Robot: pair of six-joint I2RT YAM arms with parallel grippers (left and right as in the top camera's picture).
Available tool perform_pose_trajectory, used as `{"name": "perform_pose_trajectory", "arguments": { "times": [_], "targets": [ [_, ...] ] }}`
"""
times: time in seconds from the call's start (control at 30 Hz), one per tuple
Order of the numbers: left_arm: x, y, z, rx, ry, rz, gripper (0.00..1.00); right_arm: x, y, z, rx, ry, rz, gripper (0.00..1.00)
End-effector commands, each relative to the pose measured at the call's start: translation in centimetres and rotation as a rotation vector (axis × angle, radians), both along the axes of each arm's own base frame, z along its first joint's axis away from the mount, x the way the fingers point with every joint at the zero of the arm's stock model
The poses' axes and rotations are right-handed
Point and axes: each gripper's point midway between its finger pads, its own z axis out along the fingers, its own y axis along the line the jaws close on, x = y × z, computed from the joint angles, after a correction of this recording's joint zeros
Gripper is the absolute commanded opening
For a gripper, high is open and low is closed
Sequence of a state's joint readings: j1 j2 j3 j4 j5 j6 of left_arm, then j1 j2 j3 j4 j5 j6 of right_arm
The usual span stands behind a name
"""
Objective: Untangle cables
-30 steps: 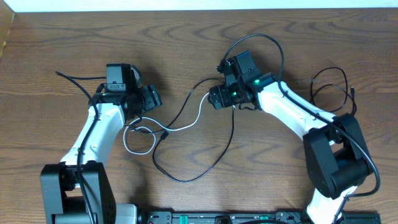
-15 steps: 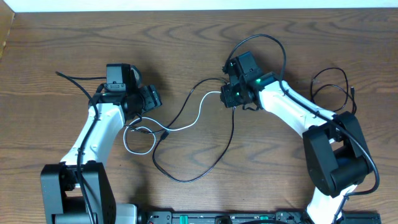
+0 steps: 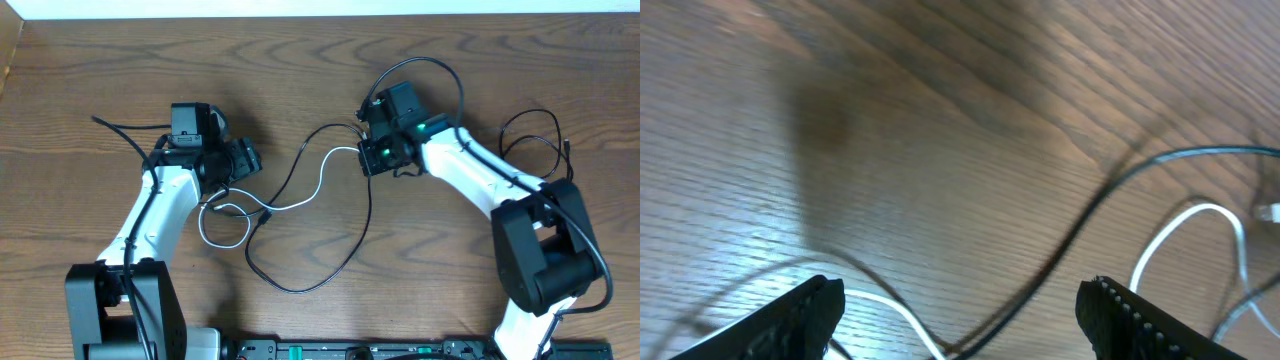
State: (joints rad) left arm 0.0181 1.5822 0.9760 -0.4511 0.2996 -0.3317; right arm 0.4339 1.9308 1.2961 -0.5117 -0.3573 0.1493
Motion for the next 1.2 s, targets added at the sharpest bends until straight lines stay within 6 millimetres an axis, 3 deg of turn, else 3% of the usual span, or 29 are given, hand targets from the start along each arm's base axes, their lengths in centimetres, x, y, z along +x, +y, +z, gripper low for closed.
{"name": "perform_pose_trajectory", "arguments": {
  "times": [0.0,0.2,0.27,0.33,0.47,0.73,0.77,0.8,0.87,0.9,1.0,1.17],
  "targets": [
    [-0.4,-1.5,0.0,-0.083,0.005,-0.052,0.79,0.3,1.1,6.9,0.255,-0.073,0.125,0.01],
    [-0.3,-3.5,1.0,-0.197,-0.019,-0.105,0.79,0.6,-2.1,17.5,0.539,-0.258,0.202,0.01],
    [-0.2,-4.2,1.4,-0.239,-0.032,-0.126,0.79,0.7,-3.8,20.1,0.580,-0.325,0.198,0.01],
    [-0.1,-4.8,1.8,-0.273,-0.043,-0.144,0.79,1.3,-5.5,21.3,0.565,-0.376,0.162,0.01],
    [-0.1,-5.4,2.2,-0.309,-0.050,-0.163,0.79,2.8,-9.1,20.6,0.477,-0.393,0.036,0.01],
    [-0.2,-5.2,2.1,-0.302,-0.047,-0.159,0.79,5.5,-15.7,13.7,0.062,-0.324,-0.248,0.01],
    [-0.2,-5.2,2.1,-0.302,-0.047,-0.159,0.79,5.7,-16.3,13.0,0.027,-0.315,-0.268,0.13],
    [-0.2,-5.2,2.1,-0.302,-0.047,-0.159,0.79,5.8,-16.6,12.6,0.009,-0.310,-0.277,0.37],
    [-0.1,-5.2,2.1,-0.301,-0.048,-0.158,0.79,5.9,-16.6,11.9,0.003,-0.292,-0.279,0.73],
    [-0.1,-5.1,2.1,-0.294,-0.047,-0.155,0.79,5.9,-16.5,11.4,0.008,-0.279,-0.276,0.81],
    [0.0,-4.6,1.8,-0.265,-0.046,-0.140,0.79,5.6,-14.8,10.5,0.080,-0.221,-0.251,0.87],
    [0.0,-4.5,1.7,-0.254,-0.046,-0.136,0.79,3.0,-8.3,10.6,0.343,-0.087,-0.070,0.83]
  ]
}}
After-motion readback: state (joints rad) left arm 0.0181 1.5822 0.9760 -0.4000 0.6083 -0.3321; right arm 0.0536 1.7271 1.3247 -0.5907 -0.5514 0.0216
